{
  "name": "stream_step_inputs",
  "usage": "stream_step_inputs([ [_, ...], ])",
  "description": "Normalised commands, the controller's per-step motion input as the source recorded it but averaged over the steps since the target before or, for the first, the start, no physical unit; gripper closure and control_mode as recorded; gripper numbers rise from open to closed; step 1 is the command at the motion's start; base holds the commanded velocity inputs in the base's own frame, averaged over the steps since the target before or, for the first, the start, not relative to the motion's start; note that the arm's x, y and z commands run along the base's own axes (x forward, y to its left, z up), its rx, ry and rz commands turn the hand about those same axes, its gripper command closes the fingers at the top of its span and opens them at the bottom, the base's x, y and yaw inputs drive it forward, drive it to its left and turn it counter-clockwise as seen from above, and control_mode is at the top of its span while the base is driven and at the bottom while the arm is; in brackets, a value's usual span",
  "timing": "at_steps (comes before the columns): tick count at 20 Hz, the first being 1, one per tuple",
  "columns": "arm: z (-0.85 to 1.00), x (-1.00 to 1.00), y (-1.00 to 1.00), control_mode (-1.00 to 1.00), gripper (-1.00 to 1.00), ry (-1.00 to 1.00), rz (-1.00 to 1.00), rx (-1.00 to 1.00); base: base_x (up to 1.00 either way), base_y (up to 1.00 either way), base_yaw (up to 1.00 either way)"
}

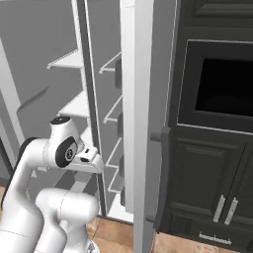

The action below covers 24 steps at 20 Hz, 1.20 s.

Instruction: Take the lime and carrot from the fridge shelf and place them in the freezer drawer to begin freezing them.

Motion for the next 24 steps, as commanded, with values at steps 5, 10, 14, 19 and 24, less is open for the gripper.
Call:
stream_step_inputs([
  [5,0.00,0.00,0.00,1.00,-1.00,0.00,0.00,0.00,0.22,0.28,-0.22],
  [10,0.00,0.00,0.00,1.00,-1.00,0.00,0.00,0.00,0.26,0.13,-0.39],
  [14,0.00,0.00,0.00,1.00,-1.00,0.00,0.00,0.00,0.50,0.26,-0.24],
  [19,0.00,0.00,0.00,1.00,-1.00,0.00,0.00,0.00,0.36,0.33,-0.03],
  [24,0.00,0.00,0.00,1.00,-1.00,0.00,0.00,0.00,0.04,0.35,0.02],
])
